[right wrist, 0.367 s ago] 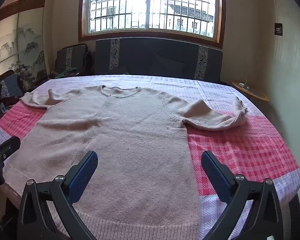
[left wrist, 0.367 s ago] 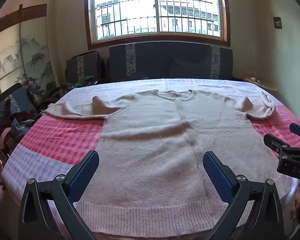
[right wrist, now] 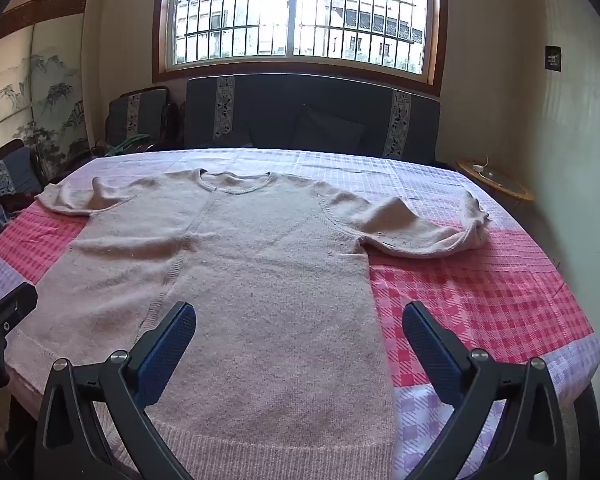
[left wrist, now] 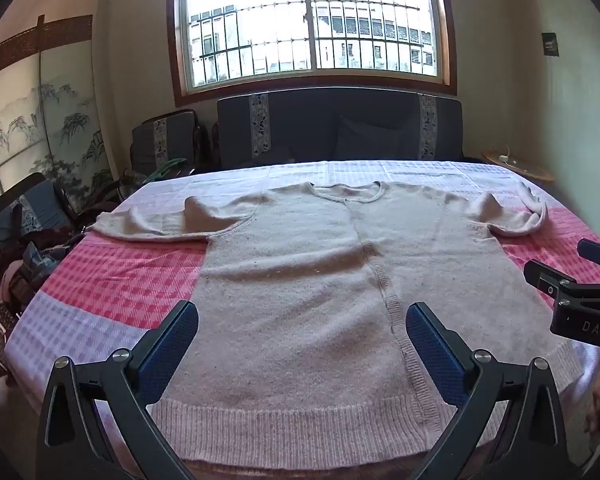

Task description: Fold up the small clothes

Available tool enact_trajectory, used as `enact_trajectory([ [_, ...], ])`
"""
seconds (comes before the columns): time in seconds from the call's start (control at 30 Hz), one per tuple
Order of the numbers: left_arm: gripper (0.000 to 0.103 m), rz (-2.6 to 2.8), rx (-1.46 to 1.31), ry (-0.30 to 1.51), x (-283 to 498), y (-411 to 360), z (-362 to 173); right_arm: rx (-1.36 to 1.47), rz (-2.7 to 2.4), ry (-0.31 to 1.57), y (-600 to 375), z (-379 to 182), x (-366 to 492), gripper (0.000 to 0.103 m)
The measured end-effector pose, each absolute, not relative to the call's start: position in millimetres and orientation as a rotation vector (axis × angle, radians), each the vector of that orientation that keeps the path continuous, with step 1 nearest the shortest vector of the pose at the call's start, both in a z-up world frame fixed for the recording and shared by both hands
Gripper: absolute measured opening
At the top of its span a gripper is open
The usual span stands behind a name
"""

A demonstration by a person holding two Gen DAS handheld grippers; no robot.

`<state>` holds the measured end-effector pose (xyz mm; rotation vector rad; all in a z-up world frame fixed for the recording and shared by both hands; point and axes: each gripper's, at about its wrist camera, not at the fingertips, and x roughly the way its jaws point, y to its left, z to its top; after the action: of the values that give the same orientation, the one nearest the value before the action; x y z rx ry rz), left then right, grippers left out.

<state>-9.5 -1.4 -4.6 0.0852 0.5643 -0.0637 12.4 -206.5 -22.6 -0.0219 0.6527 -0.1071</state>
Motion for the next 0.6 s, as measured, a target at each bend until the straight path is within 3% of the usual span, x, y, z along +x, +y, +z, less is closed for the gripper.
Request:
enact_trajectory([
  [0.6, 0.103, -0.063, 0.084, 0.568, -7.4, -0.8, -7.6, -0.038, -0.125, 0.676, -204.8, -28.2, 14.4, 0.103],
])
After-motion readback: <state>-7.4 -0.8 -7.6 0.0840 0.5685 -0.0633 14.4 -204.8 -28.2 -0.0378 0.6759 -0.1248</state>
